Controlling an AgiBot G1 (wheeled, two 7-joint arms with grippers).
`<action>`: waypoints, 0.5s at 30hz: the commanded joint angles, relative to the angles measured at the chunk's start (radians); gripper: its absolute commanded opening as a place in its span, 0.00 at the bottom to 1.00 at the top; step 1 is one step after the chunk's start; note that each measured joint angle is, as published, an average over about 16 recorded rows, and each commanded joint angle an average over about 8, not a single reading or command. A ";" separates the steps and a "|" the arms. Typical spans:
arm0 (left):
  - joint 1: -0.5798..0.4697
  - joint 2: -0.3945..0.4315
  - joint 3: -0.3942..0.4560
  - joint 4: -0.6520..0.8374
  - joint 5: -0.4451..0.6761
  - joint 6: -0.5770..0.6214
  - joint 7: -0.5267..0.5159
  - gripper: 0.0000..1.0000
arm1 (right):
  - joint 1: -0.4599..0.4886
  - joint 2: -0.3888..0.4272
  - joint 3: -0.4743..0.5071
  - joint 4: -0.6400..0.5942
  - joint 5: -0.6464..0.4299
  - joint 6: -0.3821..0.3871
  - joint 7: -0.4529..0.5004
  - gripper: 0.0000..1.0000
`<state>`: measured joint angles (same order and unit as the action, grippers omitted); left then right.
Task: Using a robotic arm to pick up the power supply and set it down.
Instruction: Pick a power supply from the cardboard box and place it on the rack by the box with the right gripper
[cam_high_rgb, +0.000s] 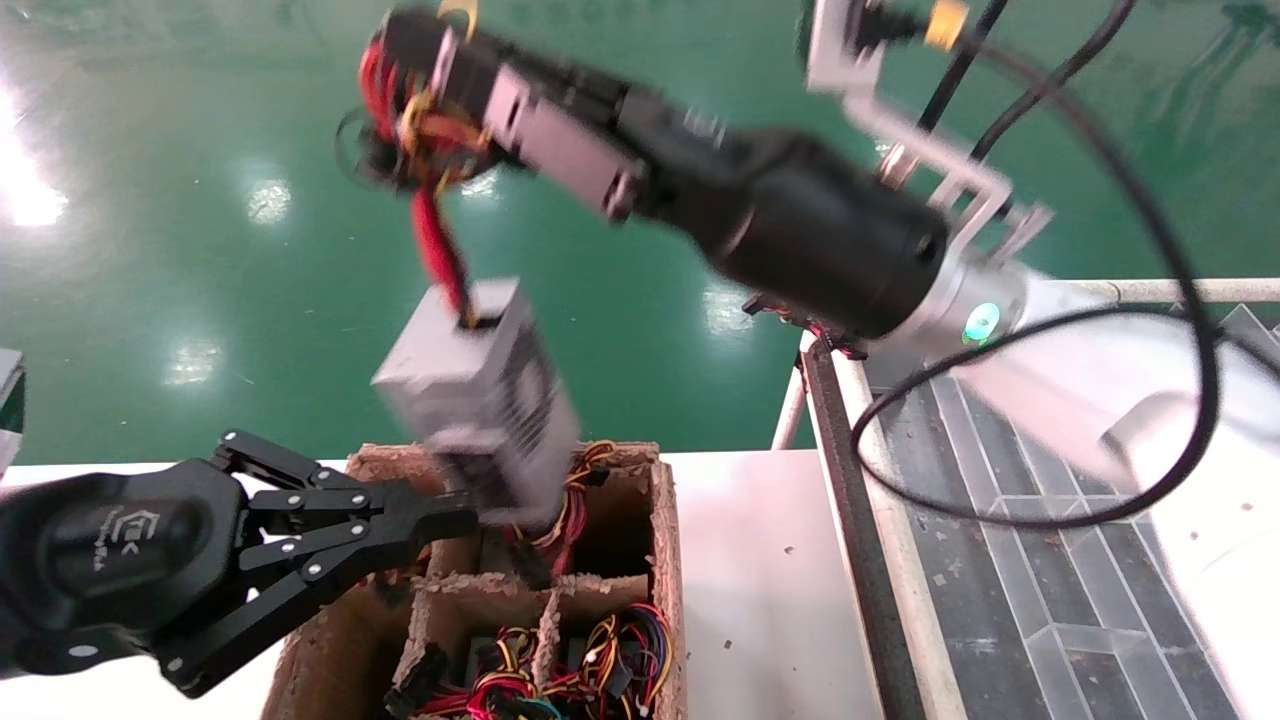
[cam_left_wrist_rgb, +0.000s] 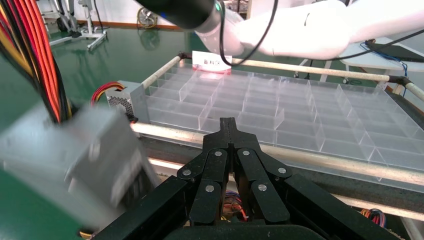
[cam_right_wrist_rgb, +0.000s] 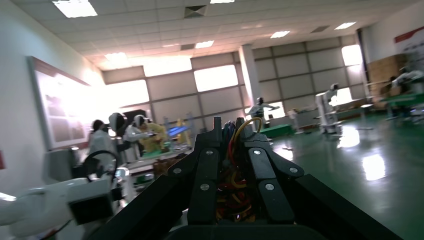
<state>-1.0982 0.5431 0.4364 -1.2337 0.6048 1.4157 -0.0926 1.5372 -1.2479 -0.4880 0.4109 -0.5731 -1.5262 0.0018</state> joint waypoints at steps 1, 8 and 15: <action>0.000 0.000 0.000 0.000 0.000 0.000 0.000 0.00 | 0.026 0.006 0.003 -0.008 -0.002 0.010 -0.011 0.00; 0.000 0.000 0.000 0.000 0.000 0.000 0.000 0.00 | 0.088 0.071 0.028 -0.033 0.002 0.050 -0.053 0.00; 0.000 0.000 0.000 0.000 0.000 0.000 0.000 0.00 | 0.116 0.172 0.043 -0.007 0.001 0.065 -0.051 0.00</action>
<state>-1.0982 0.5431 0.4364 -1.2337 0.6048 1.4157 -0.0926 1.6413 -1.0657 -0.4458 0.4099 -0.5718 -1.4700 -0.0404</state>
